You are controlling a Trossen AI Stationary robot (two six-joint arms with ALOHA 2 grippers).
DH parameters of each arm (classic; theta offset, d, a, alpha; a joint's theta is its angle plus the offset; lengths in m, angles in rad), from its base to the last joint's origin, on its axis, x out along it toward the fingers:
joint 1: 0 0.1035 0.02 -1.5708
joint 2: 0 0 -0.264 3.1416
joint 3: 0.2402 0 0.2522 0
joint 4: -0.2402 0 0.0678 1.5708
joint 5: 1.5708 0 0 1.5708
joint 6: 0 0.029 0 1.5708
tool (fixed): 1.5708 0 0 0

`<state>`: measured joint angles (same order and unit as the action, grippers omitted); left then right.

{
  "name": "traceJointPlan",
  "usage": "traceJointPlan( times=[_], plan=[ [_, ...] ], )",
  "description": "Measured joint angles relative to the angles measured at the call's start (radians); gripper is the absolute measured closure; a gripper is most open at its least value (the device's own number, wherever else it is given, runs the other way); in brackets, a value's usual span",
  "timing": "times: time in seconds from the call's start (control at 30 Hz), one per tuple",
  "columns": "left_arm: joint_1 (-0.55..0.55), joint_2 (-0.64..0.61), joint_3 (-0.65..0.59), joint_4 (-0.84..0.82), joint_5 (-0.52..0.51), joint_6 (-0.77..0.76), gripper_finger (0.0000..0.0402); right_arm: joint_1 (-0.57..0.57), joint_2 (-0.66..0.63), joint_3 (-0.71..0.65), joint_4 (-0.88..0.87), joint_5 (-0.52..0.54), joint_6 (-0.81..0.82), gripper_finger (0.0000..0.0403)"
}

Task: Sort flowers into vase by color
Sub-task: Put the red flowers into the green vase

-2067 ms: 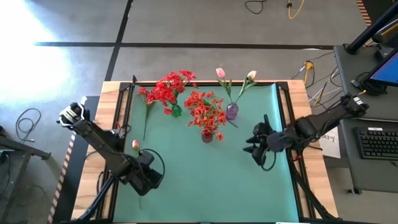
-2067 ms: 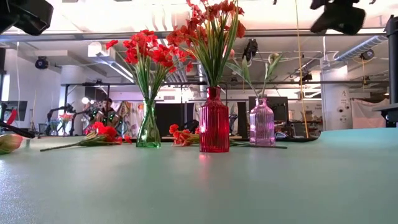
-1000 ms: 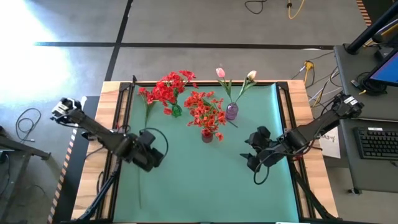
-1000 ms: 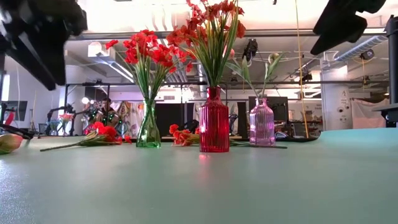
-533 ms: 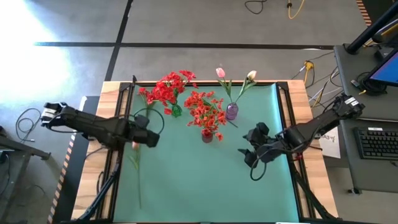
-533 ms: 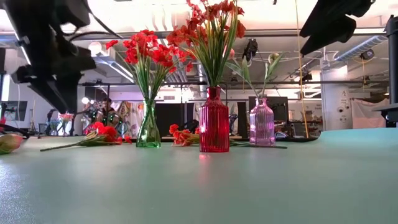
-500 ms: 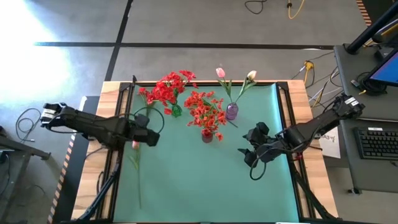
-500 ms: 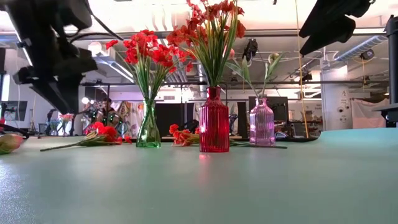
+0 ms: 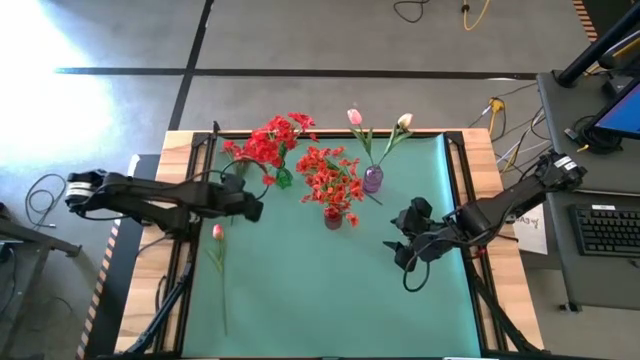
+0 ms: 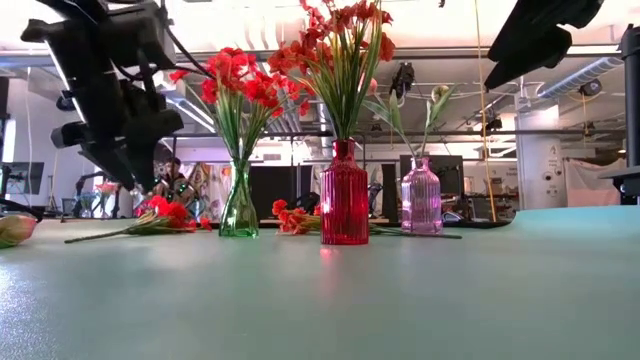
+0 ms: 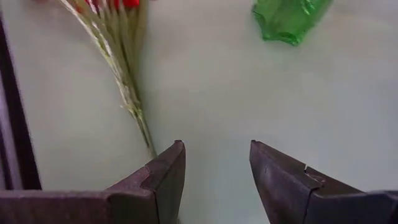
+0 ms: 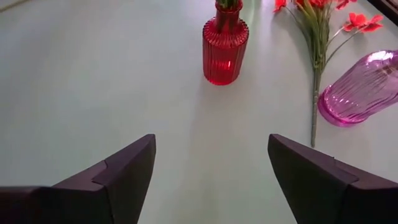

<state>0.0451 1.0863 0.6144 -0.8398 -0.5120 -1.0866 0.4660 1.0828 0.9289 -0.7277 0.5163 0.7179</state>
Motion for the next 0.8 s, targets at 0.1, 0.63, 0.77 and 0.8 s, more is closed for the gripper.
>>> traceJointPlan(
  times=[0.1, 0.63, 0.77, 0.8],
  plan=[
    [0.006, 0.023, -0.010, 0.000, -0.010, -0.009, 0.0235, 0.000, 0.000, 0.000, 0.000, 0.000, -0.019, 0.0097],
    [0.004, 0.044, -0.145, 0.041, -0.152, -0.031, 0.0235, 0.000, 0.000, 0.000, 0.001, 0.001, -0.030, 0.0101],
    [0.005, 0.044, -0.154, 0.061, -0.175, 0.030, 0.0235, 0.000, 0.000, 0.000, 0.001, 0.001, -0.030, 0.0103],
    [0.005, 0.044, -0.155, 0.068, -0.183, 0.041, 0.0235, 0.000, 0.000, 0.000, 0.001, 0.001, -0.030, 0.0103]
  ],
)
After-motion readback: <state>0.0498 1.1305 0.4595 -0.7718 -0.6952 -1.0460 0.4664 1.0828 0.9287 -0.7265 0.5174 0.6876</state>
